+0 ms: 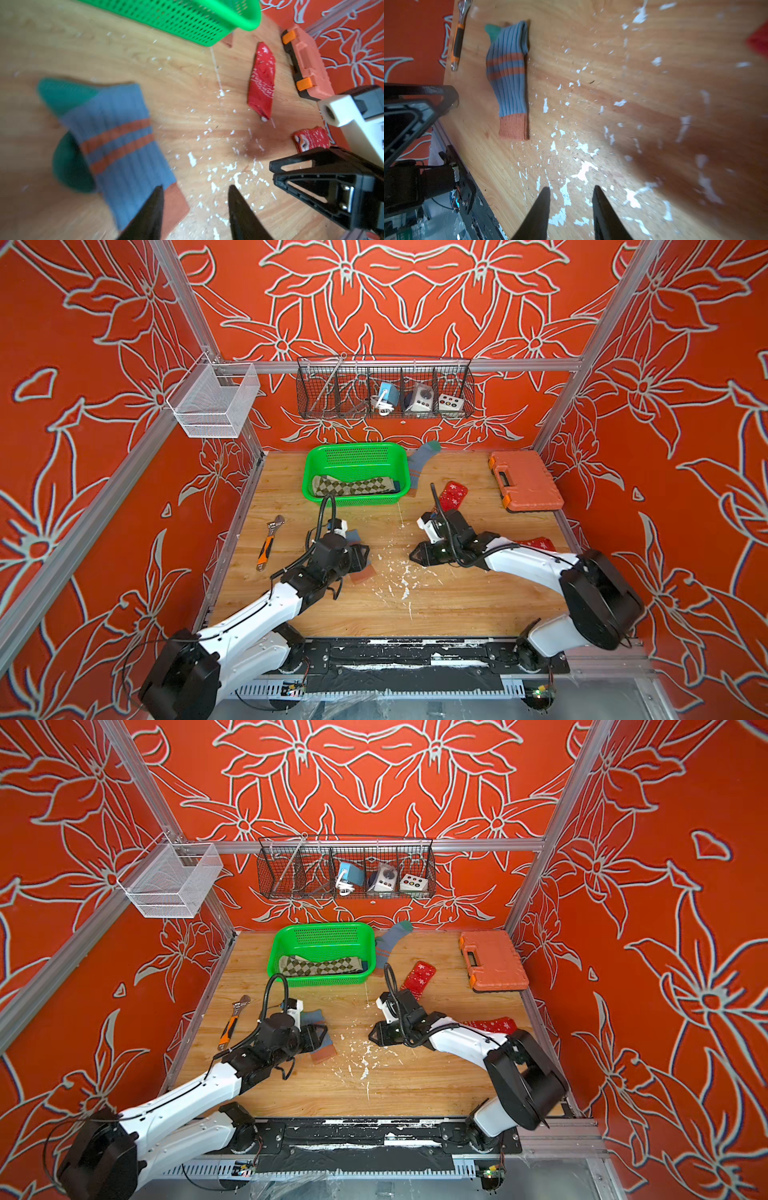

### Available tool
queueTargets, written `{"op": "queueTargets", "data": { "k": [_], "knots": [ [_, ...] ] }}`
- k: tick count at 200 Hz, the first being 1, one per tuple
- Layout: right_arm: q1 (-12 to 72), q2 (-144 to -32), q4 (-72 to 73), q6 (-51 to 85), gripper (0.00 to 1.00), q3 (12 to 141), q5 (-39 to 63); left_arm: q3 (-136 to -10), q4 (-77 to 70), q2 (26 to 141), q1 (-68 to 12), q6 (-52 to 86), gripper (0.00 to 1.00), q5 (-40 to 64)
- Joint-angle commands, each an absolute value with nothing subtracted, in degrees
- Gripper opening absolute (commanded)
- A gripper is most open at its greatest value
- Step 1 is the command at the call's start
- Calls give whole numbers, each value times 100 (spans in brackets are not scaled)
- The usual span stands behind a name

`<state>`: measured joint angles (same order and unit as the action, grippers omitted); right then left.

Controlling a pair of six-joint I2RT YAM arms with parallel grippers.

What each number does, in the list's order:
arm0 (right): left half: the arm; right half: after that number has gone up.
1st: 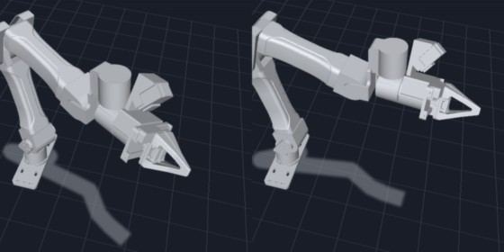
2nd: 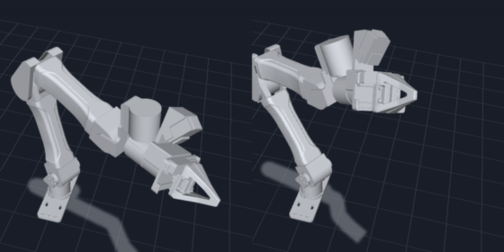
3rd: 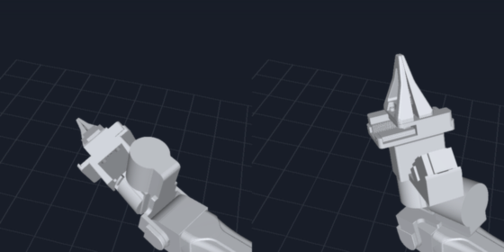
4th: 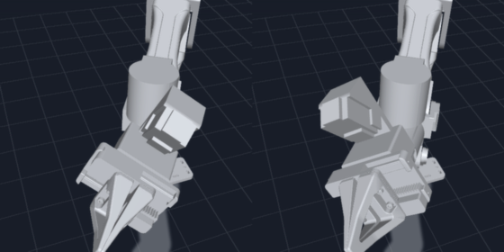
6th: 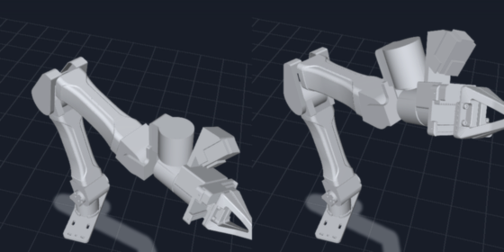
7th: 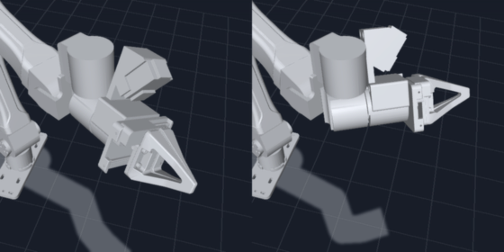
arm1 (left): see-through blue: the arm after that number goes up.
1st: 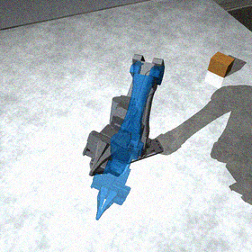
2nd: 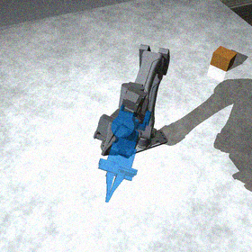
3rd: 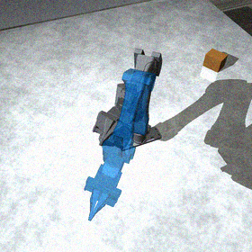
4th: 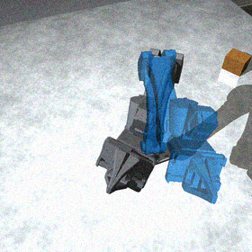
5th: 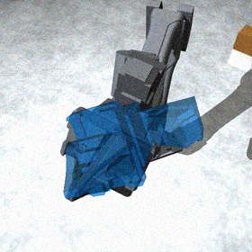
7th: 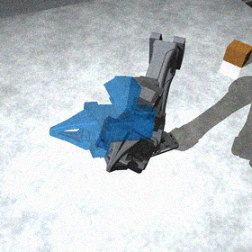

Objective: Place the socks together as a pair
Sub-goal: Pick up the sock from the center of the board.

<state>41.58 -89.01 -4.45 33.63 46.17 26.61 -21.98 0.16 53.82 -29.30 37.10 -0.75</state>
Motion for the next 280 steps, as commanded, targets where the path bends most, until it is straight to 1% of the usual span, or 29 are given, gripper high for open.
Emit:
{"op": "queueTargets", "data": {
  "k": [1, 33, 73, 76, 92, 135, 190, 209, 231, 242, 264, 280],
  "knots": [
    [4604, -9374, 18, 3630, 34, 5156, 2636, -1945, 135, 5133, -2733, 3711, 38, -110],
    [5007, -10030, -17, 3629, 34, 5651, 2525, -1548, -105, 5443, -2648, 3721, 37, 110],
    [5310, -10485, -157, 3627, 35, 6036, 2425, -1337, -435, 5616, -2449, 3689, 39, 622],
    [5338, -10507, -195, 3622, 35, 6072, 2399, -1336, -465, 5795, -2428, 3678, 39, 662],
    [5461, -10657, -340, 3594, 35, 6207, 2252, -1344, -591, 6007, -2386, 3641, 38, 840],
    [5520, -10869, -748, 3433, 37, 6411, 1805, -1410, -797, 6419, -2380, 3578, 38, 1080],
    [5525, -11207, -738, 3406, 36, 6577, 1790, -1433, -859, 6554, -2373, 3547, 38, 1151],
    [5523, -11285, -713, 3401, 30, 6643, 1799, -1439, -888, 6578, -2373, 3534, 38, 1169],
    [5519, -11248, -722, 3363, 10, 6680, 1773, -1452, -862, 6560, -2369, 3509, 38, 1194],
    [5520, -11151, -787, 3324, 0, 6679, 1718, -1443, -823, 6424, -2373, 3513, 39, 1149],
    [5472, -10766, -1086, 3148, 0, 6709, 1601, -1420, -538, 5716, -2374, 3579, 49, 775],
    [5387, -10426, -1463, 2940, 0, 6893, 1590, -1318, -326, 4648, -2371, 3703, 53, 295]
  ]
}}
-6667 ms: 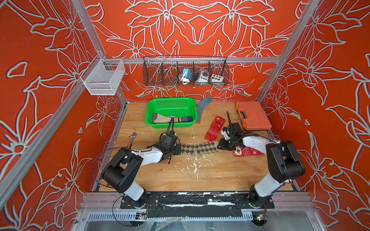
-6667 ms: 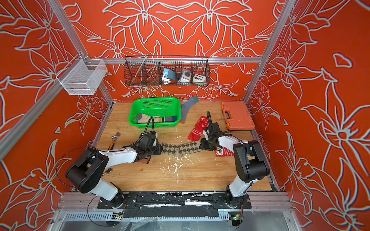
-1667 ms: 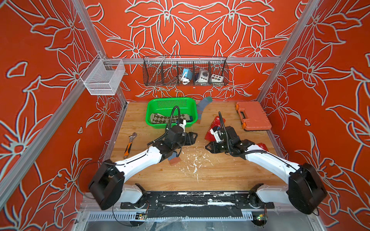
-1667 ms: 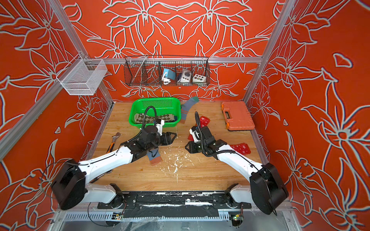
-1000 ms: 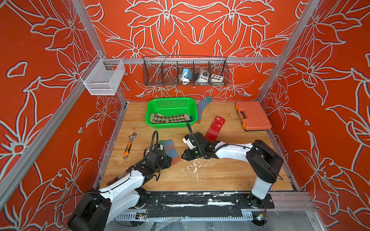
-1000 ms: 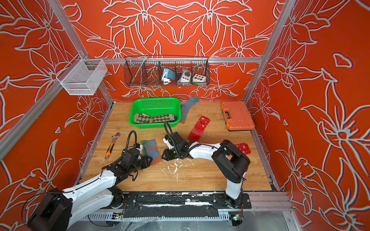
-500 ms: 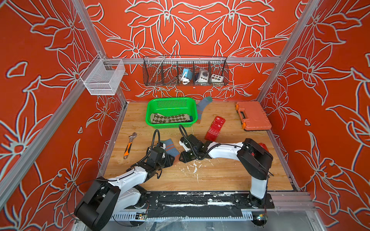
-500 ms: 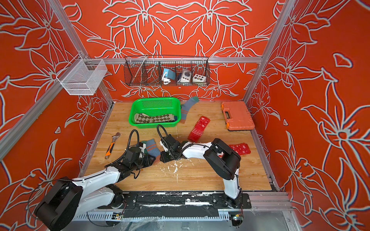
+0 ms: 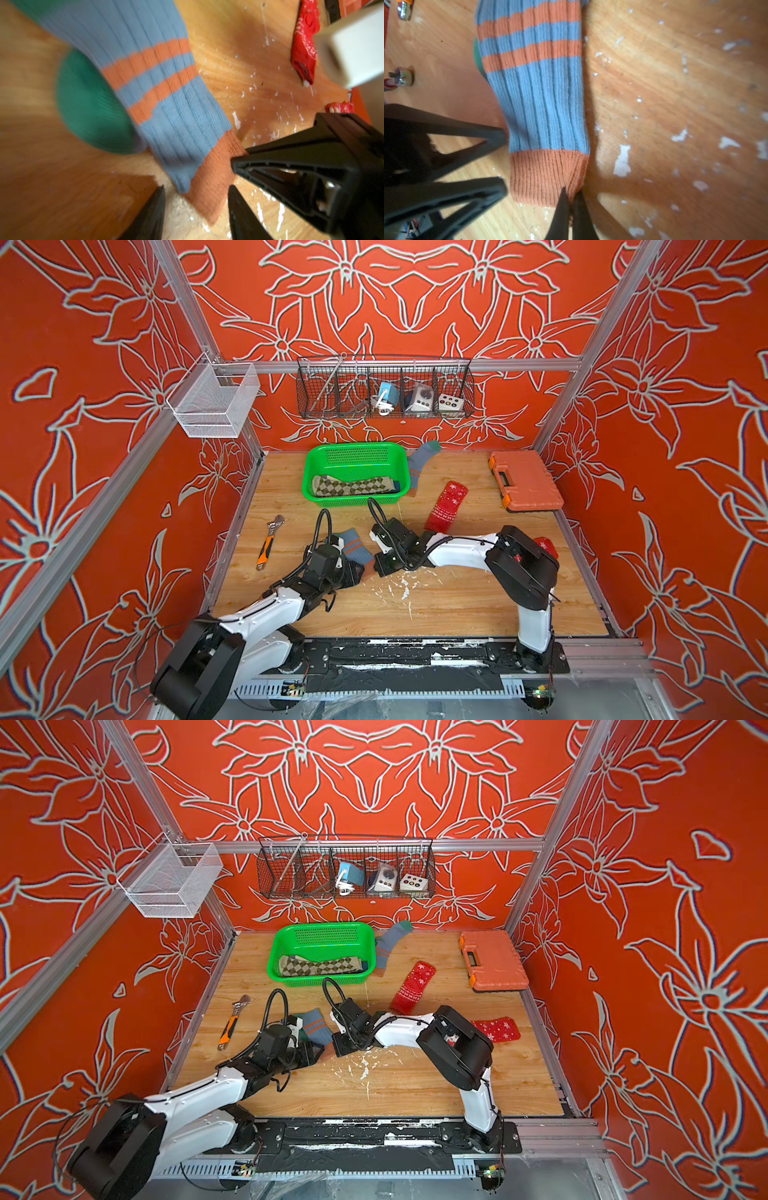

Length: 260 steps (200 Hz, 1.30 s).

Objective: Place the socks together as a pair
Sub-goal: Pick up the sock from the center of the board, then flatten out the sock at the center of the board.

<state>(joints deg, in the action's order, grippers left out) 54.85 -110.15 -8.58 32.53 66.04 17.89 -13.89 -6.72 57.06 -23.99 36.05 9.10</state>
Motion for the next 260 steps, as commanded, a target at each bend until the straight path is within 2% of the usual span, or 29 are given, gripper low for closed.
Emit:
{"op": "queueTargets", "data": {
  "k": [1, 23, 44, 74, 119, 182, 216, 260],
  "knots": [
    [5383, -10407, -1501, 2929, 0, 6910, 1586, -1305, -317, 4583, -2372, 3710, 53, 266],
    [5215, -9951, -2188, 2585, 0, 7393, 1572, -1150, -11, 3480, -2373, 3855, 58, -263],
    [5059, -9681, -2905, 2211, 0, 8070, 1699, -1044, 168, 2972, -2370, 3919, 58, -518],
    [4915, -9611, -3478, 1819, 0, 8846, 2051, -958, 147, 2929, -2364, 3977, 57, -611],
    [4792, -9853, -3577, 1825, 0, 9488, 2810, -976, 50, 3051, -2364, 4015, 57, -637],
    [4797, -10412, -3671, 2054, 0, 10859, 4177, -1044, 407, 2378, -2360, 4023, 57, -955],
    [4742, -9895, -3463, 1835, 0, 9880, 4411, -1254, 664, 2112, -2355, 4025, 57, -991],
    [4156, -8371, -3188, 1389, 0, 6843, 4337, -1280, 785, 1483, -2357, 4128, 57, -970]
  ]
}}
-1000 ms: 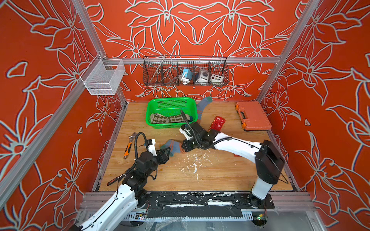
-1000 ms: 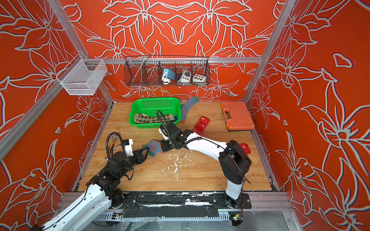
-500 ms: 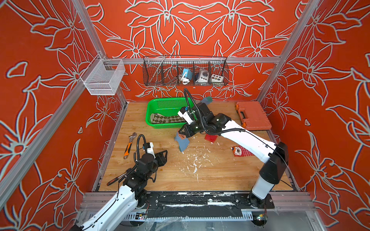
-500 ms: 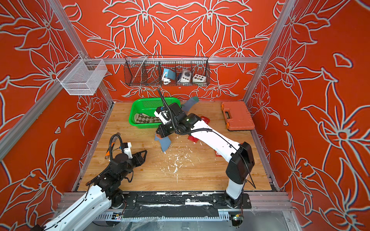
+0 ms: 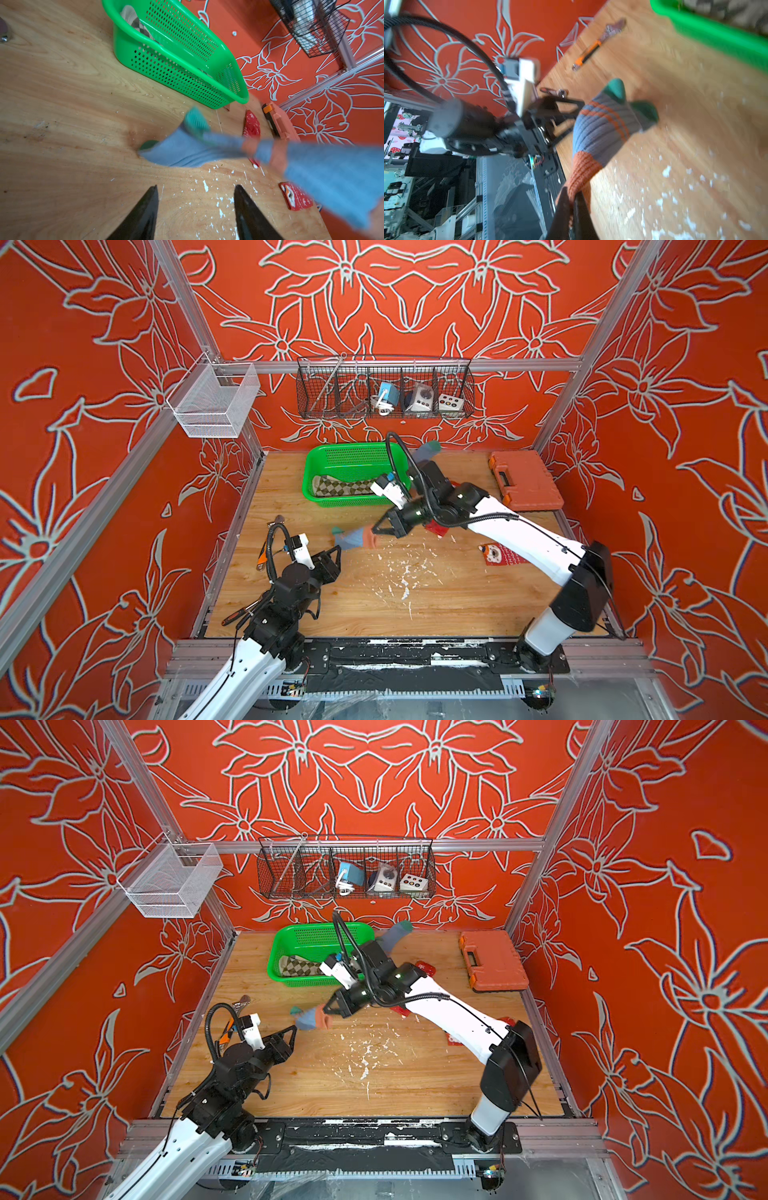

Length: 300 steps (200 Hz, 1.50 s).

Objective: Place the socks together as a pair
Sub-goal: Flatten out the sock at the center of the board.

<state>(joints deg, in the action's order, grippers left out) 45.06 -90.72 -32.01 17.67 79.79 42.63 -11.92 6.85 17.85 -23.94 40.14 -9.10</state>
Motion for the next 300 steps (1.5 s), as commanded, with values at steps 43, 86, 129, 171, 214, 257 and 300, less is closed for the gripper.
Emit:
{"op": "queueTargets", "data": {
  "k": [43, 86, 129, 171, 214, 257, 300],
  "knots": [
    [3245, -7755, -3008, 1455, 0, 5289, 3733, -1126, 509, 1562, -2361, 4175, 58, -876],
    [2752, -8220, -2794, 1535, 0, 5097, 3355, -1149, 185, 2665, -2355, 4032, 58, -471],
    [2214, -8413, -2595, 1696, 34, 4794, 2404, -1251, -325, 3979, -2355, 3864, 58, 92],
    [2053, -8292, -2510, 1766, 44, 4689, 2117, -1483, -244, 4813, -2355, 3647, 57, 135],
    [1951, -8410, -2307, 1892, 43, 5117, 2311, -1467, -779, 4996, -2355, 3716, 55, 400],
    [1856, -9312, -1686, 2323, 40, 6336, 2468, -2113, -1090, 5475, -2356, 3565, 54, 319],
    [1850, -10656, -929, 2953, 40, 7682, 2281, -1857, -1839, 5985, -2356, 3568, 55, 117]
  ]
}}
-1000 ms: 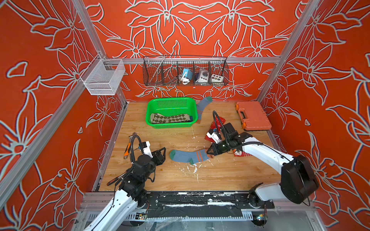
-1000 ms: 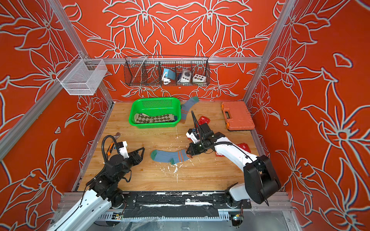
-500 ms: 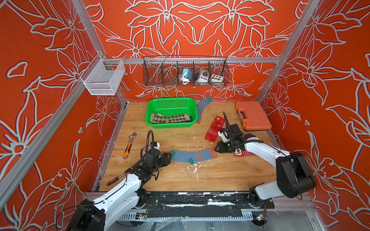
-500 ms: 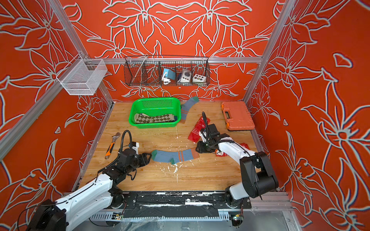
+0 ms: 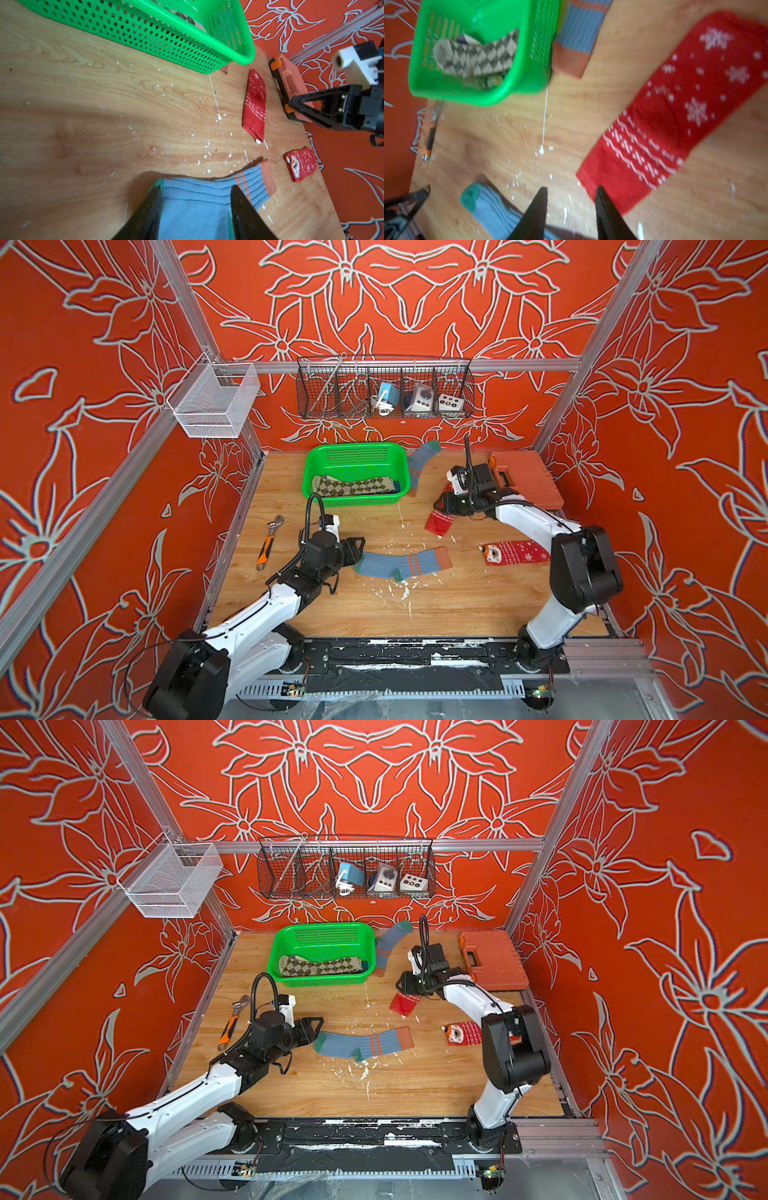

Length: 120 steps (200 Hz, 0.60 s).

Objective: Place the socks together as a pair
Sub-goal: Flatten out the sock at the center of the board, then pick up the sock from the center of the board.

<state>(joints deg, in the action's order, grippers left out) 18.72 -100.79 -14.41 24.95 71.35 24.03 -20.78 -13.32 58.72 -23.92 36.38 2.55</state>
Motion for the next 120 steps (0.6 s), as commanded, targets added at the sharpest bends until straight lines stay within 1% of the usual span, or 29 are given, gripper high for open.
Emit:
{"op": "queueTargets", "data": {
  "k": [1, 36, 74, 120],
  "knots": [
    [1848, -10689, -930, 2962, 40, 7726, 2279, -1847, -1855, 5985, -2356, 3564, 55, 111],
    [1851, -11789, -1103, 3076, 41, 8860, 2292, -1611, -2079, 5766, -2358, 3538, 59, 62],
    [1894, -12397, -1191, 3193, 42, 9420, 2091, -1463, -2157, 5456, -2356, 3542, 59, -15],
    [2075, -13098, -1586, 3130, 40, 10156, 2041, -1372, -2239, 5357, -2356, 3562, 59, -49]
  ]
}}
